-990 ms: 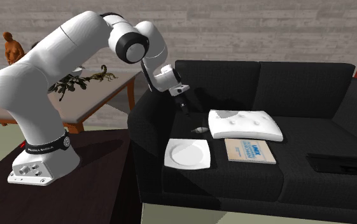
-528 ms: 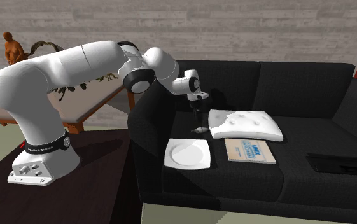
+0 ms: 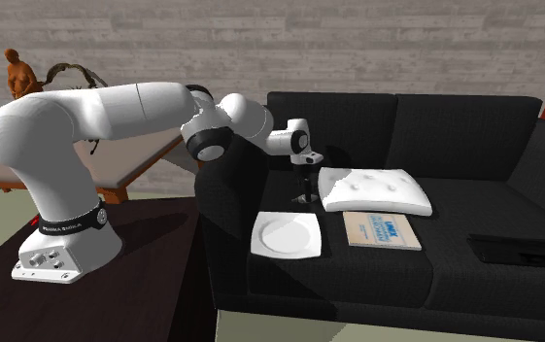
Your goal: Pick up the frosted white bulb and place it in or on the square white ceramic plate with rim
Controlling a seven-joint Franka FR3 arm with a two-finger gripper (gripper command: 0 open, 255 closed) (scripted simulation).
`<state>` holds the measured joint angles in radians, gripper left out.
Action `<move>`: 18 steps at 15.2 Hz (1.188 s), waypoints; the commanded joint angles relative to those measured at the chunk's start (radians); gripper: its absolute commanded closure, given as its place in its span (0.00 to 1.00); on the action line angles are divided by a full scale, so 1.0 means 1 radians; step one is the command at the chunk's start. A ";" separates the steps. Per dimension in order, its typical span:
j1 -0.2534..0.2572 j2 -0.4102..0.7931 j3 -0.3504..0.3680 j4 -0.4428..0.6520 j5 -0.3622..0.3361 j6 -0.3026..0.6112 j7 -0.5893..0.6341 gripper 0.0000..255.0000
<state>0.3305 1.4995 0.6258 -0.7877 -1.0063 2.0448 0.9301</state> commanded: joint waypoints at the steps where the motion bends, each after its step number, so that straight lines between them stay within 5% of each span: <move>1: 0.002 0.011 -0.002 0.013 0.000 0.003 -0.005 0.00; 7: 0.002 0.011 -0.002 0.013 0.000 0.002 -0.005 0.00; 8: 0.002 0.011 -0.002 0.013 0.000 0.002 -0.005 1.00; 18: -0.006 -0.006 0.000 -0.010 -0.001 0.002 0.001 1.00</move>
<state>0.3287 1.5003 0.6257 -0.7868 -1.0068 2.0478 0.9279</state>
